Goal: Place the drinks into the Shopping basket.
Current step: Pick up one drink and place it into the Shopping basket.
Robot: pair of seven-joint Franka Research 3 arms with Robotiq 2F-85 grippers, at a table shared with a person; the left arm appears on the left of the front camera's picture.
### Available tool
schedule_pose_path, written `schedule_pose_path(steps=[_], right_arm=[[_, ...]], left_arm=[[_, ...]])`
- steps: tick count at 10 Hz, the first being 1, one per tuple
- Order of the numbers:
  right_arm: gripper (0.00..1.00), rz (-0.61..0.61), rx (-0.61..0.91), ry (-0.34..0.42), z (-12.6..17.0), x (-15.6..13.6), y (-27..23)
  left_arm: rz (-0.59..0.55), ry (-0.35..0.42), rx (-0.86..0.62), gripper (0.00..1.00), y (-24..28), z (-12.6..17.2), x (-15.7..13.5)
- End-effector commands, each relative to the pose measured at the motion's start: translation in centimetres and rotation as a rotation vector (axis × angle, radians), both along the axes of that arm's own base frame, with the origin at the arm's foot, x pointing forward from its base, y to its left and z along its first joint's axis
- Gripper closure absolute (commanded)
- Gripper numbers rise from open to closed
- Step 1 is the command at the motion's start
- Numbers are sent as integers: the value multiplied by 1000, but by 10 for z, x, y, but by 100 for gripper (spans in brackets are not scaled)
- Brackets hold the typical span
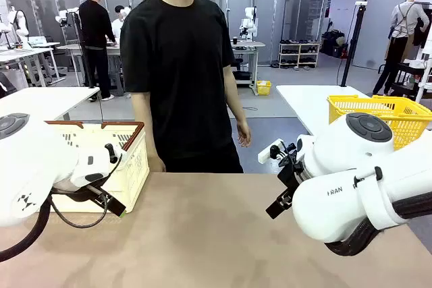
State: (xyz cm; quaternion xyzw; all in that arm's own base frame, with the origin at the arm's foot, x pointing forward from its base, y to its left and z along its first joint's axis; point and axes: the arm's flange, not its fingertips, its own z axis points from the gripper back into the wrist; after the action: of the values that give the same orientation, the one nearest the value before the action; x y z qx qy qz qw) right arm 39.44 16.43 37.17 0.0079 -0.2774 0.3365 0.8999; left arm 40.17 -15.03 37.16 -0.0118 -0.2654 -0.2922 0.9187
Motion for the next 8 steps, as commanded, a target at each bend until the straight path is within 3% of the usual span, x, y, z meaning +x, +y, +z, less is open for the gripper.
schedule_pose_path(steps=[1,8], right_arm=[[0,0,0,0,0,0,0],[0,0,0,0,0,0,0]], left_arm=[[-1,0,0,0,0,0,0],[-1,0,0,0,0,0,0]])
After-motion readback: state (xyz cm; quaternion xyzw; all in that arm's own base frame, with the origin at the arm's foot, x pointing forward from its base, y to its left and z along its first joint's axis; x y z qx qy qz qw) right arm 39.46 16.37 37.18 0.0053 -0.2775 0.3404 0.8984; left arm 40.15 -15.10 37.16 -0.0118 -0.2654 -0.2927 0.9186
